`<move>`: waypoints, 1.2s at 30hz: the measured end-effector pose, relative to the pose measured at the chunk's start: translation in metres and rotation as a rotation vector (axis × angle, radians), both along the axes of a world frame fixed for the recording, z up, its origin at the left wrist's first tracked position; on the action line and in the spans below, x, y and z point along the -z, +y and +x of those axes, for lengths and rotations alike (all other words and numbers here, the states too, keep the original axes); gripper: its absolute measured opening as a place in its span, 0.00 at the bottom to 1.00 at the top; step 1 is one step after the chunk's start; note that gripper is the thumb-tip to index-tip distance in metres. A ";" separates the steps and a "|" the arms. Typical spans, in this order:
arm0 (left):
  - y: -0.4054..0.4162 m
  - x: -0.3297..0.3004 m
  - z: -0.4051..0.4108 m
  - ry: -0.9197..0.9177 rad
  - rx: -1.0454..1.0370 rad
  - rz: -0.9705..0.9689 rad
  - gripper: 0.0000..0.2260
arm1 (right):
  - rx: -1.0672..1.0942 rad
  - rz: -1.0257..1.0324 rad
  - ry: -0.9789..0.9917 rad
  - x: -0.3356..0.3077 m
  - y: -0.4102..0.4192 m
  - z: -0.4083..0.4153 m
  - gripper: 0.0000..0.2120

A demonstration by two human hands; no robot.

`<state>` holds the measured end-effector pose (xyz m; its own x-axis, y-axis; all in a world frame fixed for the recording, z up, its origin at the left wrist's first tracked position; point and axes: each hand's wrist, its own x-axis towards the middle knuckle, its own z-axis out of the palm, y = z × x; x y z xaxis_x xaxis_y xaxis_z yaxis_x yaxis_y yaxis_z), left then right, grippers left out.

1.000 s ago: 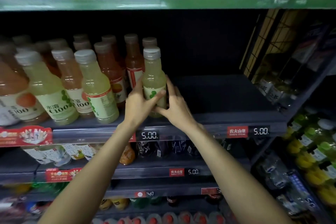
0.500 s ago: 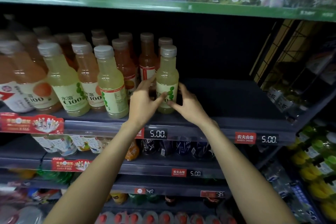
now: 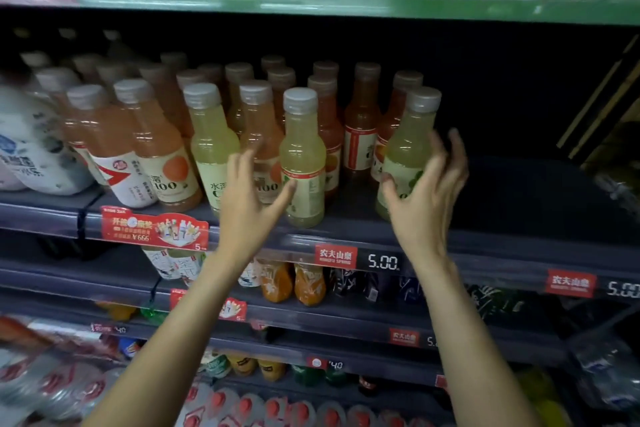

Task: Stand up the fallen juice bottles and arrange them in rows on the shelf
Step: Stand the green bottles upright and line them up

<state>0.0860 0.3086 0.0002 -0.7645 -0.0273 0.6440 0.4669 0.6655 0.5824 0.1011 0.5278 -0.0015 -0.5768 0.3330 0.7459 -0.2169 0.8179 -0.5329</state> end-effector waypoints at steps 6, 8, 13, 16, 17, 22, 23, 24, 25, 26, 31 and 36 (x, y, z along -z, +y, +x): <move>0.017 0.013 -0.004 0.073 -0.053 -0.085 0.34 | -0.209 -0.353 -0.207 0.022 0.010 -0.014 0.47; 0.019 0.014 -0.007 0.132 -0.070 -0.063 0.32 | -0.215 -0.355 -0.214 0.024 0.009 -0.014 0.47; 0.029 0.014 -0.010 0.336 -0.029 -0.045 0.26 | -0.308 -0.307 -0.220 0.021 -0.010 -0.004 0.42; 0.037 0.012 -0.015 0.363 -0.026 -0.044 0.24 | -0.343 -0.287 -0.222 0.023 -0.022 -0.002 0.42; 0.040 0.011 -0.015 0.380 -0.033 -0.043 0.24 | -0.351 -0.286 -0.224 0.023 -0.025 -0.003 0.42; 0.058 0.005 -0.012 0.492 -0.044 -0.140 0.22 | -0.416 -0.242 -0.282 0.019 -0.013 -0.003 0.30; 0.062 0.003 -0.013 0.493 -0.058 -0.190 0.21 | -0.397 -0.242 -0.259 0.013 -0.003 -0.005 0.28; 0.066 0.000 -0.014 0.486 -0.076 -0.249 0.22 | -0.353 -0.249 -0.225 0.007 0.009 -0.011 0.27; 0.069 -0.002 -0.016 0.476 -0.098 -0.307 0.22 | -0.303 -0.265 -0.199 -0.001 0.021 -0.018 0.28; 0.073 -0.004 -0.018 0.462 -0.121 -0.361 0.24 | -0.261 -0.289 -0.200 -0.008 0.032 -0.029 0.29; 0.085 0.000 -0.019 0.355 -0.197 -0.467 0.35 | -0.418 -0.359 -0.368 -0.018 0.041 -0.071 0.43; 0.089 0.004 -0.016 0.332 -0.221 -0.494 0.38 | -0.333 -0.289 -0.344 -0.006 0.059 -0.067 0.37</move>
<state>0.0695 0.3979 -0.0037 -0.5319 0.1992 0.8230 0.3909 0.9199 0.0300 0.0341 0.5868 0.0044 -0.8798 0.2547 0.4013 -0.2122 0.5450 -0.8111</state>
